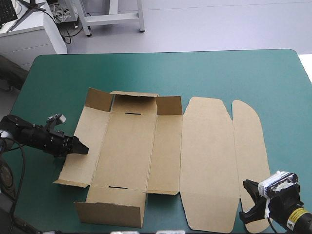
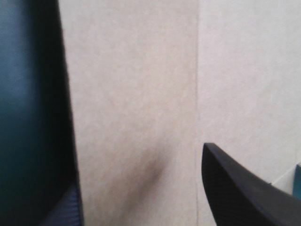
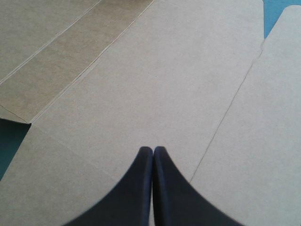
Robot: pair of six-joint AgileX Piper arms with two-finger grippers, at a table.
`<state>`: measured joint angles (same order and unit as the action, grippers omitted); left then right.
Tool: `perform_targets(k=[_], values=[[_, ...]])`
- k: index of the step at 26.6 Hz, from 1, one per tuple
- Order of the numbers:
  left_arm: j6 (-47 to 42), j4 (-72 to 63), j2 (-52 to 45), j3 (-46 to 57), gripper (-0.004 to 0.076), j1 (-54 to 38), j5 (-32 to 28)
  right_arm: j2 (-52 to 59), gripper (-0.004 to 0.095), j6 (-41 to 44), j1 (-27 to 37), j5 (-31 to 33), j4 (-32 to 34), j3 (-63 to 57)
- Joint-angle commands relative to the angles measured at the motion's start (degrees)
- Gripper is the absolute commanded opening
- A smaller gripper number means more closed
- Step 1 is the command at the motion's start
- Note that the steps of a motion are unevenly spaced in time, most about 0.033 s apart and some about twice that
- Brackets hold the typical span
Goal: Fold the box
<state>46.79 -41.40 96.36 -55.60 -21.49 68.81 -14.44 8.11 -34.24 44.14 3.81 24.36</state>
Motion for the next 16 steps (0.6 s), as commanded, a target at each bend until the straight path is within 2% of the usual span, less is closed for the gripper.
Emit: perform_targets(k=[1,7,9,10,16], values=[[2.25,-3.46,-0.54,2.11,0.0442,0.6,5.14,-0.47,-0.0019,-0.34,0.18,-3.96,0.5,1.34],[1.58,-3.53,-0.54,2.28,0.0425,2.39,5.0,-0.47,-0.0019,-0.34,0.18,-3.96,0.5,1.34],[1.58,-3.63,-0.54,2.28,0.0344,3.65,4.31,-0.47,-0.002,-0.34,0.18,-3.96,0.5,1.34],[1.58,-3.63,-0.54,2.28,0.0265,4.74,4.02,-0.47,-0.002,-0.34,0.18,-3.96,0.5,1.34],[2.27,-3.04,-0.54,2.28,0.0017,6.7,0.94,-0.47,-0.002,-0.34,0.18,-3.96,0.5,1.34]])
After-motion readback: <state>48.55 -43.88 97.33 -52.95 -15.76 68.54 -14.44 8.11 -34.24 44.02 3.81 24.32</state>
